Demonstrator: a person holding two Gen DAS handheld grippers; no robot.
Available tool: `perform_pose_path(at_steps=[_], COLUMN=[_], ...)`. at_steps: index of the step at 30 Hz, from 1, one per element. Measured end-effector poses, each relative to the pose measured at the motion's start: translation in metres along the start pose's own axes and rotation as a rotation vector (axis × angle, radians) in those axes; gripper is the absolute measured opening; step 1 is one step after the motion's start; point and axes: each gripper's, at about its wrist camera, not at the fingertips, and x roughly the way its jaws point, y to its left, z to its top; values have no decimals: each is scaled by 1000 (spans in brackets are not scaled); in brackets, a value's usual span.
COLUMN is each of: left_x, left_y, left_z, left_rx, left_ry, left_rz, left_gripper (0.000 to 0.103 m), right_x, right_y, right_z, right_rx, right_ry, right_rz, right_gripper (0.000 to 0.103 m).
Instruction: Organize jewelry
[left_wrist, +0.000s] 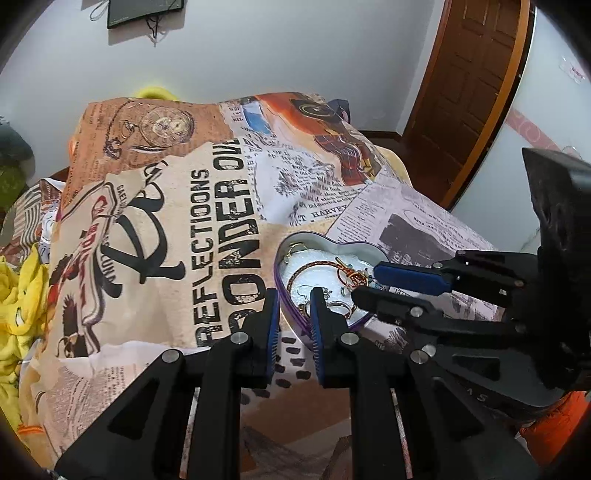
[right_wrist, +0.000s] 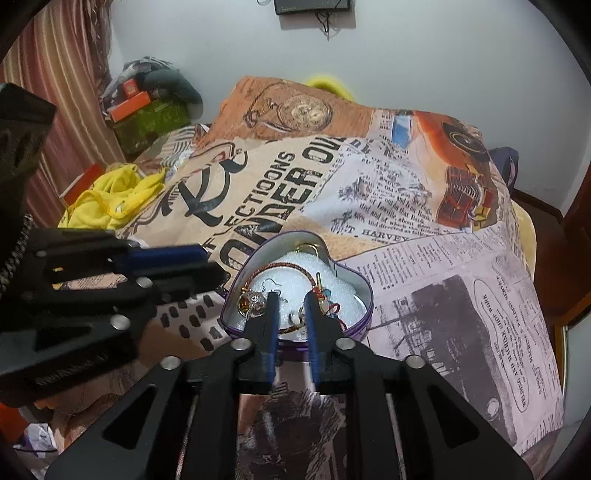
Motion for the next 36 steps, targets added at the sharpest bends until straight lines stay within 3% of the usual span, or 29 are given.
perform_pose_path(at_steps=[7,16,18,25,31,32,34,36], left_x=[-30,-110,-134,-218,-280,-284,-297,-304], left_y=[-2,-20,-26,-45,-66,-67,-71,-72], left_z=[1,7,5,-4,-25,-27,-36,-41], left_rx=[-2,14,20,25,49,49,37,28], left_ry=[-50,-212,-267,-469,-654,-669,-716,-745], left_rz=[24,58,81,132,180,184,196,202], left_gripper=[15,18,32,41,59,68,84,98], right_x=[-21,-100,-124,-218,-282,-286,-294,-300], right_y=[6,23,28,60,91,94,100,105], right_z=[3,11,11,5,-13,-15,-21,-26], right_rx=[-8,-18,-19,-41,-56,-57,-54,-48], right_ry=[-36,-205,-260,-491,-676,-692,-722,-756], right_rz=[-34,-87,-96,-119,-148,-153,-166,-194], right_gripper=[24,24,24,24,24,26,33,54])
